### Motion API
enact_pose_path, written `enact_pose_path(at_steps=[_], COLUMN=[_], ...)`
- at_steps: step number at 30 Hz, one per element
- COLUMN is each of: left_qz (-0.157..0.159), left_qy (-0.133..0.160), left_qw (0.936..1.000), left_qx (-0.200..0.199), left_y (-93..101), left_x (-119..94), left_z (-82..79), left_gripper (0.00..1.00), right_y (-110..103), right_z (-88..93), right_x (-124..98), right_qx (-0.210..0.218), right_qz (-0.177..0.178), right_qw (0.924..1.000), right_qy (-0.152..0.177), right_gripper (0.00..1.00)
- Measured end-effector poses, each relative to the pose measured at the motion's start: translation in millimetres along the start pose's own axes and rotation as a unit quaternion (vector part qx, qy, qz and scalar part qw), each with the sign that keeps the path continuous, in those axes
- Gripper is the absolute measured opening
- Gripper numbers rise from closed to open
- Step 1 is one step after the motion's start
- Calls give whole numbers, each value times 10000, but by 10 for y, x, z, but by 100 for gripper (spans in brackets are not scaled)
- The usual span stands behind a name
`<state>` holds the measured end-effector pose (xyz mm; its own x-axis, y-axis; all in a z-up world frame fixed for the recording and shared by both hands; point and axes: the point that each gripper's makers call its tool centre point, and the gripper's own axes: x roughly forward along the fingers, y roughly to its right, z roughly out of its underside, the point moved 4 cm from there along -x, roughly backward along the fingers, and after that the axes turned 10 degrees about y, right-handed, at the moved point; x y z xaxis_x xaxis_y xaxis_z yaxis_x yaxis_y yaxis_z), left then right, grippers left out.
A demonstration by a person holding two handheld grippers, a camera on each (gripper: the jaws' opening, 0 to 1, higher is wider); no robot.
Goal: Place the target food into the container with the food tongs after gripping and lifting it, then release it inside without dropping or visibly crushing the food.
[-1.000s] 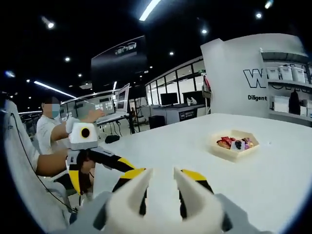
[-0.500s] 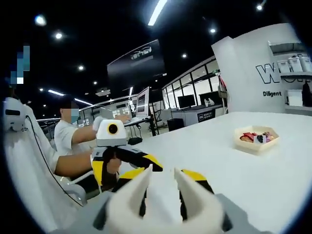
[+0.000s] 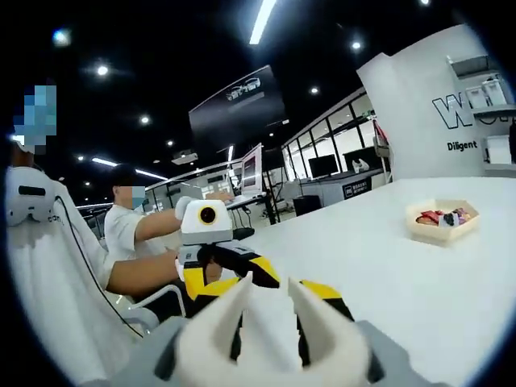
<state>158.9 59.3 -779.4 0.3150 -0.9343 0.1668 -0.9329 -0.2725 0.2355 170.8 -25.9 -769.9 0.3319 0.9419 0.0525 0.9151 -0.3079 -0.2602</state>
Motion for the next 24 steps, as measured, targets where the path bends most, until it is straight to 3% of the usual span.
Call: enact_pose_path(at_steps=[7, 12, 17, 24], left_qz=[260, 337, 432, 457], left_qy=[333, 255, 414, 421], left_qw=[9989, 9986, 9972, 9969], left_qx=[-210, -330, -448, -483], left_y=[24, 29, 34, 38], left_x=[11, 22, 1, -9], left_z=[-106, -94, -111, -105], left_gripper=[14, 13, 11, 8], right_y=[-44, -44, -55, -85], right_z=[11, 12, -2, 12], right_x=[4, -4, -10, -20], right_qx=[81, 151, 285, 358], right_qz=[-92, -105, -179, -257], right_qw=[9999, 9998, 9993, 9989], right_qy=[3, 67, 149, 145], right_gripper=[20, 20, 20, 20])
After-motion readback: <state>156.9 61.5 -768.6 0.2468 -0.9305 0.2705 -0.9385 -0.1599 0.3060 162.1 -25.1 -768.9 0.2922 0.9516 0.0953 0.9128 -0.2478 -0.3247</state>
